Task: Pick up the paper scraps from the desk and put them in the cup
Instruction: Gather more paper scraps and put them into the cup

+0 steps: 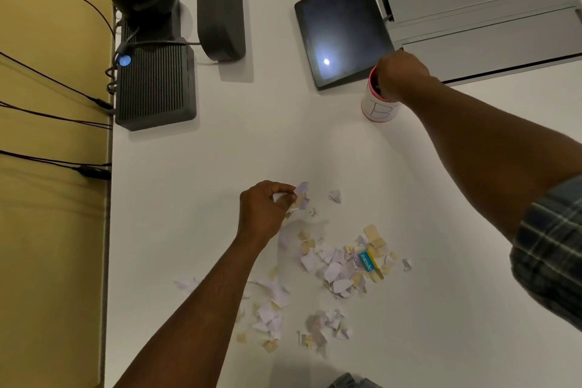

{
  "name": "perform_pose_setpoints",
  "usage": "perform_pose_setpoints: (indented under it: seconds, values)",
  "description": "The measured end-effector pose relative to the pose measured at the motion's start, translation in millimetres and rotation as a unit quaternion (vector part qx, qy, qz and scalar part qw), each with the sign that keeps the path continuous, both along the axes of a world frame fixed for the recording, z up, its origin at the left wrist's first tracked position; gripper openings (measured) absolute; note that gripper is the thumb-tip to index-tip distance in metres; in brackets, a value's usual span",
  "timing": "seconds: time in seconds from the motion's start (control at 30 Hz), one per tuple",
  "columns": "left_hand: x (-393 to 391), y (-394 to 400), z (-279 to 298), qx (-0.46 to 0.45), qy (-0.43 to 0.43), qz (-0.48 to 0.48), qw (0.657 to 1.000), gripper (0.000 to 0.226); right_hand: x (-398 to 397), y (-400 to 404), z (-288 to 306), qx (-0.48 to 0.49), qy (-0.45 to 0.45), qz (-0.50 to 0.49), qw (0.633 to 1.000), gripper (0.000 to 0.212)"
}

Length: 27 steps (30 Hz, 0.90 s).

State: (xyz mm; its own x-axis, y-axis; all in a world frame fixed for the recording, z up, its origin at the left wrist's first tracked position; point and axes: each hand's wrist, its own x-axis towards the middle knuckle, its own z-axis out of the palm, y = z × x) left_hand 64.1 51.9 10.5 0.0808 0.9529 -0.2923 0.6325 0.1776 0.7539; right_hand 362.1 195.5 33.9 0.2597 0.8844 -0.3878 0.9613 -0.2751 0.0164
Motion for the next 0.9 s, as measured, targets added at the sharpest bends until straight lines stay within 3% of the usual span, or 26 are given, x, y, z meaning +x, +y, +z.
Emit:
perform_pose_setpoints:
  seconds: [0.17,0.4,0.5,0.67,0.8,0.9]
  values:
    - [10.0,7.1,8.2,0.014,-0.013,-0.002,1.000,0.007,0.1,2.5,9.7,-0.021,0.026,0.017,0.999,0.033]
    - [34.0,29.4,26.8,0.028,-0.049,-0.012,0.998,0.009,21.3,-8.5,40.2,0.047,0.042,0.074,0.995,0.038]
    - [55.3,47.0,36.3,0.023,-0.065,-0.022,0.997,0.010,32.6,-16.6,44.0,0.184,0.086,-0.002,0.979,0.030]
    - [115.8,87.5,56.9,0.093,-0.055,-0.055,0.993,0.013,31.0,-64.4,36.9,0.396,0.184,-0.170,0.883,0.021]
    - [174.1,122.2,61.8,0.187,0.006,-0.115,0.976,0.014,9.6,-120.3,8.6,0.437,0.237,-0.256,0.829,0.015]
    - [210.4,142.8,50.3,0.233,0.084,-0.202,0.947,0.017,-2.8,-155.4,-21.7,0.390,0.241,-0.253,0.852,0.017]
